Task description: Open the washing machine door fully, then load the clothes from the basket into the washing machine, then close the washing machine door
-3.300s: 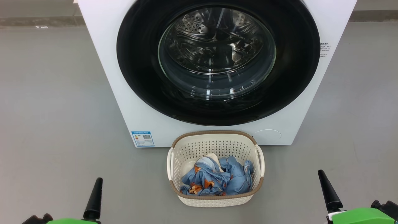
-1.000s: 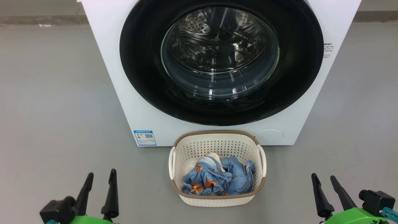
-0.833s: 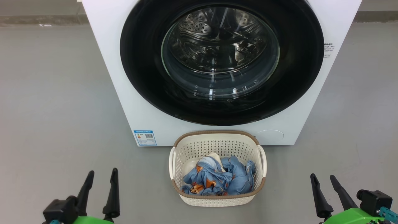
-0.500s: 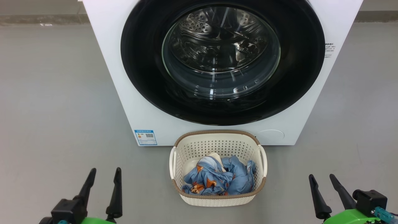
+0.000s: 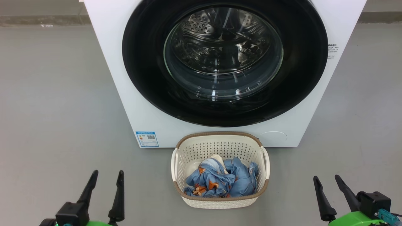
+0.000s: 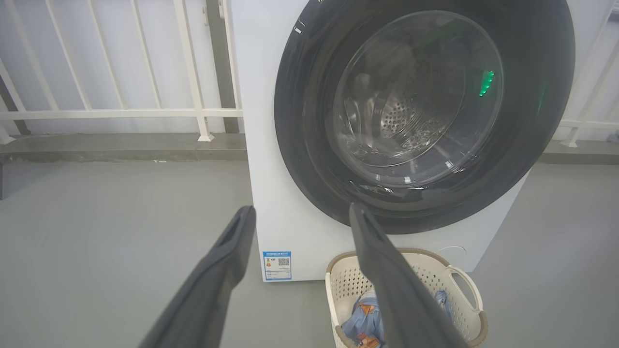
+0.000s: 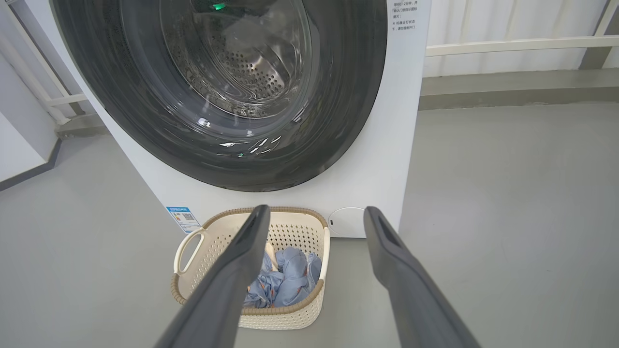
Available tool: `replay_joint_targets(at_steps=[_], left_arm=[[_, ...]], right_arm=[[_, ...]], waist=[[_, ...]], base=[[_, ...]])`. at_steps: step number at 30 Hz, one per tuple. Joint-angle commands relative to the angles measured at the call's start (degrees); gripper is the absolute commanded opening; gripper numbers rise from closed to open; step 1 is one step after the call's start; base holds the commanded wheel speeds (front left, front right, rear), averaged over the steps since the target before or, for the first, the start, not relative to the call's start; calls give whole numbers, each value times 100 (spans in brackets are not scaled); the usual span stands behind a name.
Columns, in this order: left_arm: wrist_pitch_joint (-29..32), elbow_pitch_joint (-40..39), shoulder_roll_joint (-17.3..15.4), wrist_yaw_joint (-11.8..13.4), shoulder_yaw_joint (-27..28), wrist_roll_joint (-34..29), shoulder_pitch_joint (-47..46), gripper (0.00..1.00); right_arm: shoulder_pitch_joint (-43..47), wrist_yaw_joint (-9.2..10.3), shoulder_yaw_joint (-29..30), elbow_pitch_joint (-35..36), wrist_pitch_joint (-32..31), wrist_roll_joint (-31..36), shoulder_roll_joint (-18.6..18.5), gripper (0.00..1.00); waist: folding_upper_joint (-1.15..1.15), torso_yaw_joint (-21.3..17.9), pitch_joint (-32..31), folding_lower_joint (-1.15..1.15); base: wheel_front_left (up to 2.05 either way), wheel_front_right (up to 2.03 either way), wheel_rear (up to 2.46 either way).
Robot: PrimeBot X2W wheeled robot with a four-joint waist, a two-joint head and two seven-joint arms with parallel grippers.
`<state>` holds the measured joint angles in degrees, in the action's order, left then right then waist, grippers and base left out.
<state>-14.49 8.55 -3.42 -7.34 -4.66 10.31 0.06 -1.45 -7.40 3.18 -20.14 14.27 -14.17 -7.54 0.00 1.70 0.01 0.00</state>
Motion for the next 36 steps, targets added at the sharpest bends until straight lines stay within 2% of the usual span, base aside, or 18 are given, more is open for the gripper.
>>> replay_joint_targets(at_steps=[1,16,36], left_arm=[[-51,-113,-85,-14,201,-23,-98,100],[-51,70,-118,-14,184,-211,-152,100],[-51,75,-92,-14,248,-226,-214,100]], right_arm=[[-142,-9,-94,131,73,39,-68,100],[-146,-9,-49,152,73,52,-51,100],[-174,-9,-19,211,73,71,-15,100]], waist=[[0,-3,2,0],[0,-28,11,0],[0,-64,111,0]], base=[[0,0,0],[23,23,-46],[115,115,-231]])
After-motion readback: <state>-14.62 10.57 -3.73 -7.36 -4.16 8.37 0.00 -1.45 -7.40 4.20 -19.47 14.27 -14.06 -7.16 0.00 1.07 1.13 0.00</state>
